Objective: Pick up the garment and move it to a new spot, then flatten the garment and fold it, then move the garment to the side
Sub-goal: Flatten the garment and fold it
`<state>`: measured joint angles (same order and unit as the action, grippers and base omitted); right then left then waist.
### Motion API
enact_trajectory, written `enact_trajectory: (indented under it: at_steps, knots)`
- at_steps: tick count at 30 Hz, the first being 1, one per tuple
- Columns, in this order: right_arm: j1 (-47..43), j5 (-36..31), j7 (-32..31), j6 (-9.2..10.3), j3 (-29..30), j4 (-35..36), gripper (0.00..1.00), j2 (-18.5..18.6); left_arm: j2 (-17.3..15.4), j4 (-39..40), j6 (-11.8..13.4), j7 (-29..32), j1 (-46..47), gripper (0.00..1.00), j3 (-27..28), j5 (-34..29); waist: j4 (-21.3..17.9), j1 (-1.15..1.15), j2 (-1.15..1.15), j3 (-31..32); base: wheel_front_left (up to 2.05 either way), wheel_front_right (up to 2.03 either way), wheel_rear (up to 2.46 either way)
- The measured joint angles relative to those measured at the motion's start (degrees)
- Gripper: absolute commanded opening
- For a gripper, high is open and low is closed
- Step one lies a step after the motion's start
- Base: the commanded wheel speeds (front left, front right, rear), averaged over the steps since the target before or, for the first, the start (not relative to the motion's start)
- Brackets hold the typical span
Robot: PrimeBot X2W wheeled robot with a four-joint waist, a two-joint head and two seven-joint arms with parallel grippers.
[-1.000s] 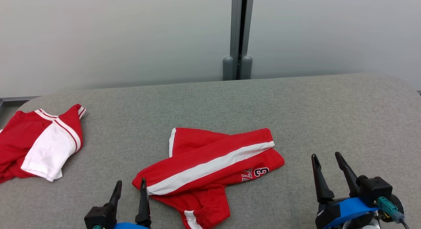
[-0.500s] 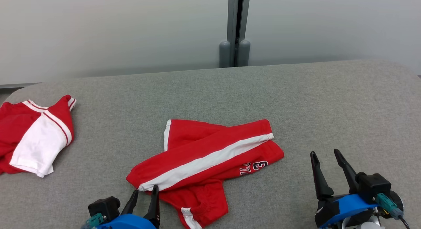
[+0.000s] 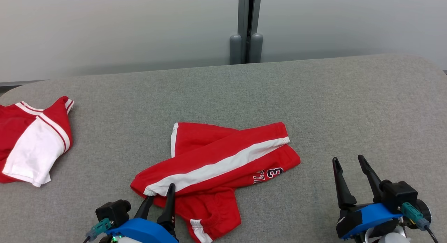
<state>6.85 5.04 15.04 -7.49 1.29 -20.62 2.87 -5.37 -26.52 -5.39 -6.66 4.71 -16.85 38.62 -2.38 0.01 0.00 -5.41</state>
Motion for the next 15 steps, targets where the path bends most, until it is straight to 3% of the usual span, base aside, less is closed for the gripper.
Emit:
enact_trajectory:
  at_steps: [11, 12, 13, 15]
  knots:
    - [1.96, -1.13, -0.14, 0.0, 0.11, -1.52, 1.0, 0.0, -0.22, 6.3, -1.15, -2.5, 0.01, 1.0, -1.49, 1.02, 0.99, 0.0, 0.0, -0.68, 0.0, 0.0, 0.0]
    - [2.72, -1.54, -0.69, 0.0, -0.22, -2.21, 1.0, 0.01, -0.23, 6.52, -1.18, -2.19, 0.01, 0.93, -1.65, 1.36, 1.16, 0.0, 0.0, -0.84, 0.0, 0.0, 0.0]
    - [3.52, -2.02, -1.29, 0.0, -0.63, -2.89, 1.0, 0.01, -0.35, 6.54, -1.2, -1.76, 0.01, 0.74, -1.99, 1.38, 1.31, 0.0, 0.0, -1.0, 0.0, 0.0, 0.0]
    - [5.76, -3.02, -2.97, 0.0, -1.44, -4.75, 1.0, -0.01, -0.54, 6.28, -1.23, -1.49, 0.23, 0.47, -2.25, 1.34, 1.55, 0.0, 0.0, -1.51, 0.0, 0.0, 0.0]
